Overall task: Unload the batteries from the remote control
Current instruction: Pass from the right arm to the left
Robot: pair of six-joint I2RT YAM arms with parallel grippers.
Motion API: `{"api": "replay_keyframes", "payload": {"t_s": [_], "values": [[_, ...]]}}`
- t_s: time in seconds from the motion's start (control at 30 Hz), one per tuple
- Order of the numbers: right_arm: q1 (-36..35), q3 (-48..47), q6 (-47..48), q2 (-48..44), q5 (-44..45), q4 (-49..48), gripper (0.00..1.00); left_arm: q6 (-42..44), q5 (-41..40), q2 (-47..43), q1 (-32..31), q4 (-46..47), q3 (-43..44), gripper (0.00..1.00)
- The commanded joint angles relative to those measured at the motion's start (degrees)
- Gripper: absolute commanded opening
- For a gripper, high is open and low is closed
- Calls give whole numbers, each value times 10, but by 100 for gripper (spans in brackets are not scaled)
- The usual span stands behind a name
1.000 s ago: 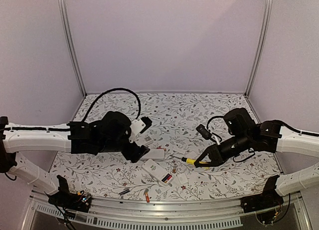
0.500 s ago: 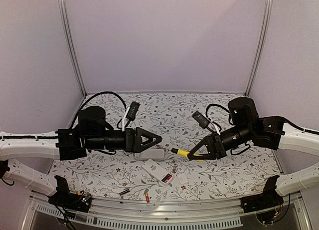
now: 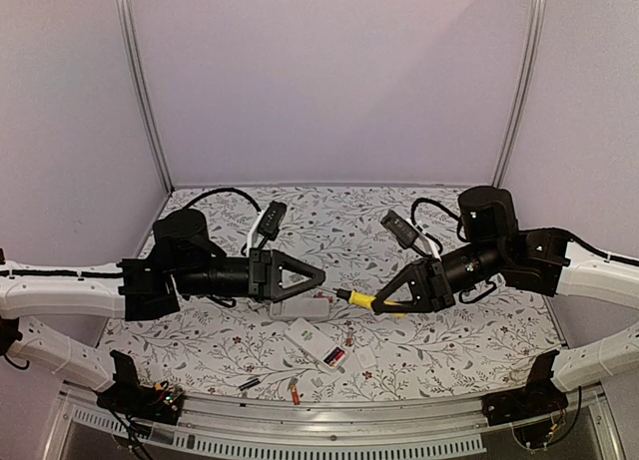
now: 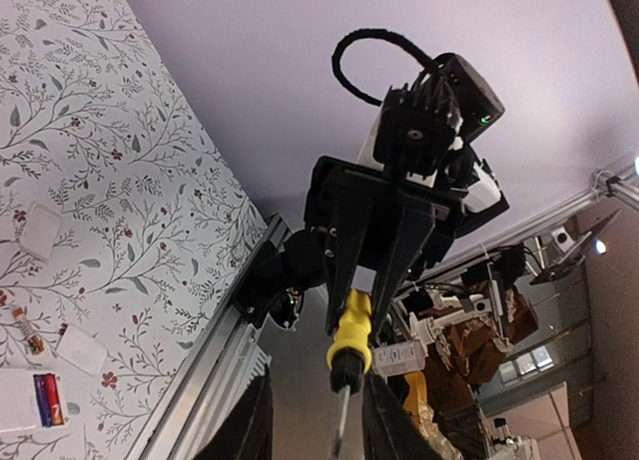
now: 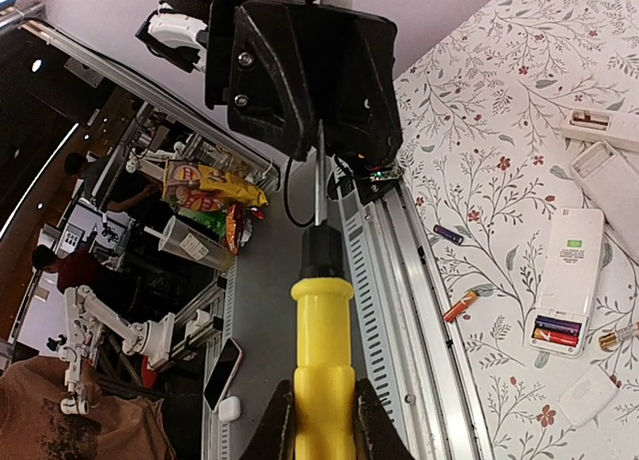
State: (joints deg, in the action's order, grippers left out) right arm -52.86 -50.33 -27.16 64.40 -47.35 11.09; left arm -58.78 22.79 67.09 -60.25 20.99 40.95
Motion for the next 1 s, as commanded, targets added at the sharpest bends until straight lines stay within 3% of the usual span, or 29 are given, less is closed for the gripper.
{"api": "replay_keyframes", "payload": {"t_s": [0.0,0.13,0.4,0.53,0.57,0.67,0.73,0.83,0.97], "values": [[-3,-19,0,4,-2,-7,0,-10,23,3,4,13,-10,31],[-3,-18,-2,5,2,-6,0,-10,26,-4,3,8,-16,31],[-3,-16,-4,11,2,-9,0,-6,38,-4,3,3,-16,1],[-3,-11,-10,13,29,-9,2,-5,30,-6,3,11,-19,0],[-3,-9,-14,12,43,-10,8,-6,27,-6,2,13,-21,0],[-3,11,-40,-4,85,-54,52,-11,9,-14,3,32,-31,0],[-3,39,-83,-20,107,-114,69,-16,-8,-28,3,57,-40,0],[-4,89,-146,-49,167,-208,83,-16,-38,-45,3,88,-53,0],[-21,153,-238,-80,234,-330,88,-14,-72,-70,4,137,-79,0]]}}
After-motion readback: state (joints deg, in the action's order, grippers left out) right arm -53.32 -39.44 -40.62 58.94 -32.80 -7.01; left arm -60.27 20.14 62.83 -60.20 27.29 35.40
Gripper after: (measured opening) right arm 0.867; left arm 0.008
